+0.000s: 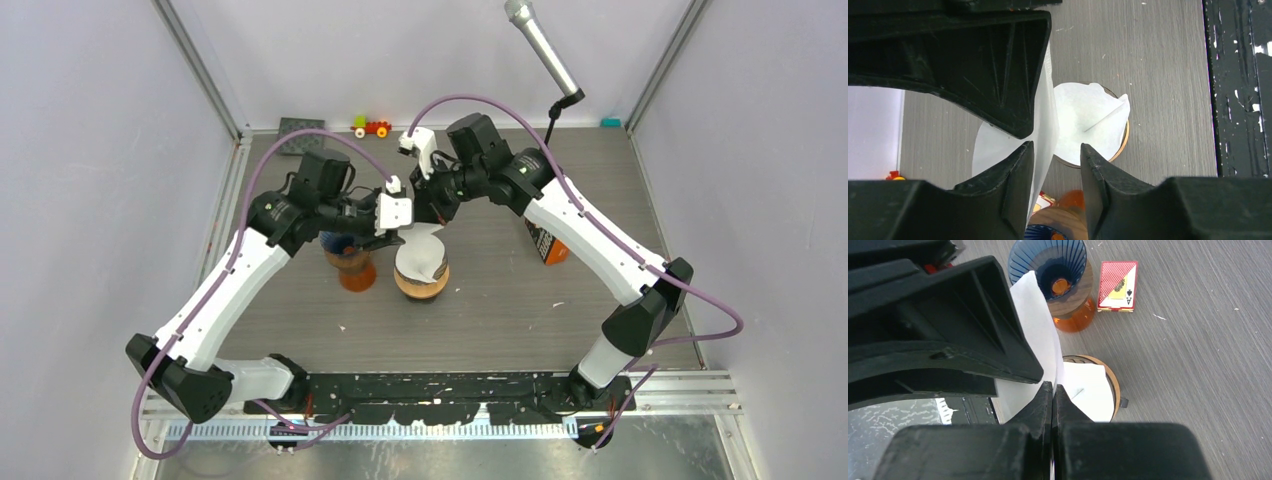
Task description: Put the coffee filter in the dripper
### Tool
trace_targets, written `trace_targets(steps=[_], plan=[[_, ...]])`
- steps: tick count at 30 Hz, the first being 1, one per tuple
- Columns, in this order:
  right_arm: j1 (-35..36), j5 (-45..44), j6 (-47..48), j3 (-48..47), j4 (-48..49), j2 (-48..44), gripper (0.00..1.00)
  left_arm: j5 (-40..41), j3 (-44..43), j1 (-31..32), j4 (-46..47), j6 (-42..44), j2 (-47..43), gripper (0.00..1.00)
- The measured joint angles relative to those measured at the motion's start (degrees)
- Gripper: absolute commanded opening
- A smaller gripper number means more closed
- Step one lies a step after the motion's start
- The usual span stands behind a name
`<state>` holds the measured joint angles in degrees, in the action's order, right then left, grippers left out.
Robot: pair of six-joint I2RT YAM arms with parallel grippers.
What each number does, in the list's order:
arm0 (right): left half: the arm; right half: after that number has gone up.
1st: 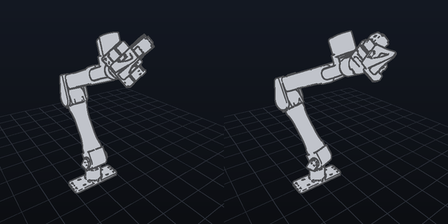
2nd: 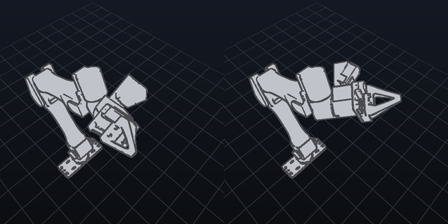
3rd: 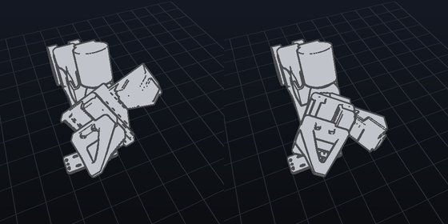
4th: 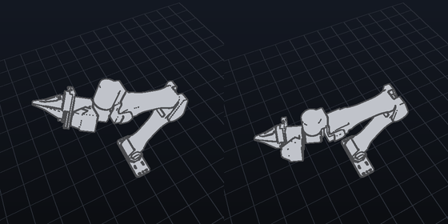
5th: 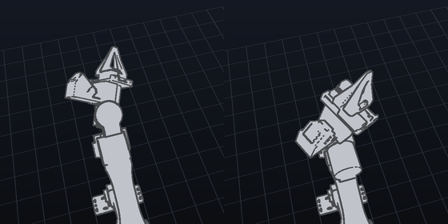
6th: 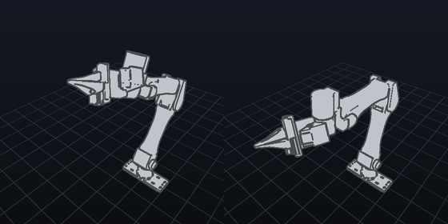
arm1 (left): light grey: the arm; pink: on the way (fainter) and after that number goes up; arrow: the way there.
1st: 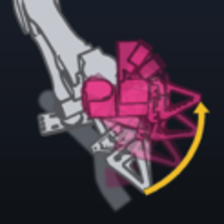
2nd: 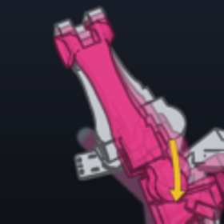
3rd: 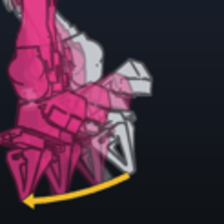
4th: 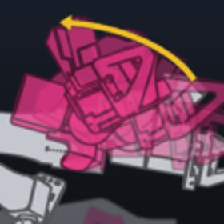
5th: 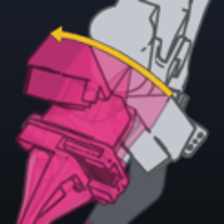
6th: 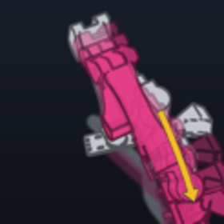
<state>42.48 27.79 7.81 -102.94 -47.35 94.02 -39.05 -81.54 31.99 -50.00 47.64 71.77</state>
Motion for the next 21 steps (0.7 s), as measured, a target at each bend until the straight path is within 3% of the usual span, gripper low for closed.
trace_targets(steps=[4,13,21], plan=[[0.17,0.28,0.02,0.00,0.02,0.00,0.01,0.48,1.11,0.04,-0.07,0.70,0.02,0.37],[0.22,0.13,0.20,0.00,0.04,0.00,0.01,0.48,1.16,0.24,-0.04,0.79,0.66,0.14],[0.87,-1.09,-0.24,-3.41,-0.22,1.05,0.00,1.66,2.95,0.26,-0.07,0.33,0.37,0.02]])
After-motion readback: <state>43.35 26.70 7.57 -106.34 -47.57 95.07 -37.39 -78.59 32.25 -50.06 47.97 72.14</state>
